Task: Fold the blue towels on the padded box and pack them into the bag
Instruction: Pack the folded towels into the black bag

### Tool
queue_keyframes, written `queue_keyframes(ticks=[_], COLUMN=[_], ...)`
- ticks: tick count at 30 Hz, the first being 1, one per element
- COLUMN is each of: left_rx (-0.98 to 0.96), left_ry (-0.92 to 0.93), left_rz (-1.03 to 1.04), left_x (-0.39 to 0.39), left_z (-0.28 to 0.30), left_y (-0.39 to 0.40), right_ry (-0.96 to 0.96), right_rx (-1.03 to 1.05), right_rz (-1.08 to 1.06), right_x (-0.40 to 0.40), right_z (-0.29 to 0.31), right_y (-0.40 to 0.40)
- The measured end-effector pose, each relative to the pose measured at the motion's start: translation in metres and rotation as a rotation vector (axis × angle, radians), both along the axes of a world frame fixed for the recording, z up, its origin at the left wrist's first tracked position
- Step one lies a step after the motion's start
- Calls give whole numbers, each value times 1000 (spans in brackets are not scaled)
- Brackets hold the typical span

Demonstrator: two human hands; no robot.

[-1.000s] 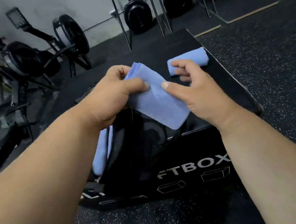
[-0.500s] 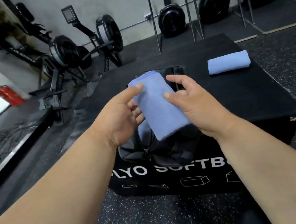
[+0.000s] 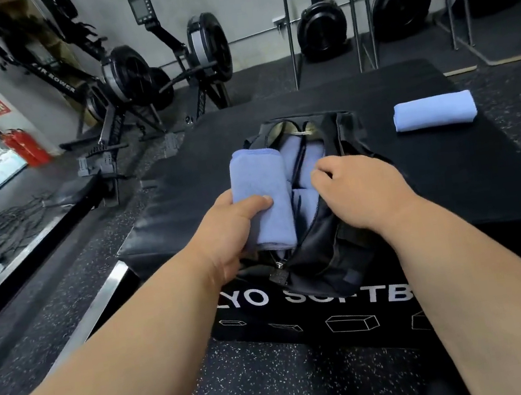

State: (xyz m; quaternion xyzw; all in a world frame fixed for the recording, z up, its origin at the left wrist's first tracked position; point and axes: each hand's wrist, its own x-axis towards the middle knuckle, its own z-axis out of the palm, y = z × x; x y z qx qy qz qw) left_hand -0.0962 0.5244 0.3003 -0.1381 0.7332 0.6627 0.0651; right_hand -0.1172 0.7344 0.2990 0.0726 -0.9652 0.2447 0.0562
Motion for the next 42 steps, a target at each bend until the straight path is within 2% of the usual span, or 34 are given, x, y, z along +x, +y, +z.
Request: queue_keyframes(ticks=[1, 3, 7, 10, 13, 14, 18, 27, 34, 39, 42], left_rx=[-21, -94, -156, -90, 76, 95, -53, -270, -121, -13, -81], left_ry=[0, 15, 39, 33, -62, -114, -269, -287, -296, -225, -213], left_rz=[-9, -37, -79, -99, -154, -177, -206, -201, -176, -188, -186], left_x=[-2, -5, -19, -37, -61, -68, -85, -100, -111, -128, -137], left_z=[-2, -4, -2, 7, 15, 15, -2, -5, -10, -1, -4], left_y=[0, 3, 13, 26, 40, 45, 64, 72, 69, 89, 100], right_ry=[-3, -17, 109, 265, 412, 408, 391, 410, 236, 248, 267], right_rx=[66, 49, 36, -41, -142, -208, -315, -384, -202, -319, -420], right_rz=[2, -43, -139, -133, -121, -127, -107, -122, -161, -115, -92], right_x=[-2, -4, -11, -11, -9, -9, -11, -22, -31, -24, -20], right_z=[1, 4, 1, -4, -9, -9, -13, -15, -17, -12, -7], right_y=[-1, 2, 17, 29, 33, 34, 41, 47, 52, 53, 52])
